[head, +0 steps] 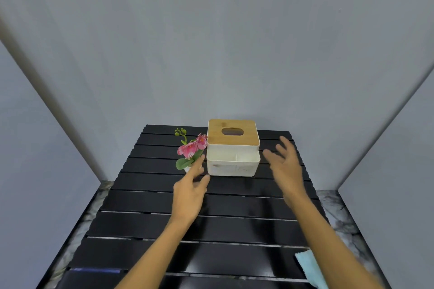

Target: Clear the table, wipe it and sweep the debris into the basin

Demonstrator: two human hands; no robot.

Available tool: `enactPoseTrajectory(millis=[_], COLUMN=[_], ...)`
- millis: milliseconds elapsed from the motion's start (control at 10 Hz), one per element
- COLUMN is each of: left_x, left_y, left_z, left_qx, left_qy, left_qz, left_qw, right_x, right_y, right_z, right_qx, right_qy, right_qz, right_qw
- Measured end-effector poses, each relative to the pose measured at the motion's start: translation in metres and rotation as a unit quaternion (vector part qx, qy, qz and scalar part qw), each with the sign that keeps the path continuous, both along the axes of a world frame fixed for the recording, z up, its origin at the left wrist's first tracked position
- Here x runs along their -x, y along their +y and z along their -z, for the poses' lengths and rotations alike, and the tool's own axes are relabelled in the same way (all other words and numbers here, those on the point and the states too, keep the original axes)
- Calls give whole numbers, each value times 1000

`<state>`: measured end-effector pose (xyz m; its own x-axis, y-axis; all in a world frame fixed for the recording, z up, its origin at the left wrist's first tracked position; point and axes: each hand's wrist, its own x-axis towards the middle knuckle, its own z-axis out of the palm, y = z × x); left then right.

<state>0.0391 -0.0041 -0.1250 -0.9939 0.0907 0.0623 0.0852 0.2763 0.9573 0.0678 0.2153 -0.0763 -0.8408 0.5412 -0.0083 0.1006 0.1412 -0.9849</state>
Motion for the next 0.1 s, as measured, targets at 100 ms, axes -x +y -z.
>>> enactPoseTrajectory(millis=[100], left_x=[-68], left_y=[-42], left_z=[1], left_qx=[-98], left_qy=[-49], left_qz=[1], left_qw=[994], right_x=[-42], right_y=[2], right_z=[-60], right_qx=[61], right_qy=[152], right_qz=[9], right_qw=[986])
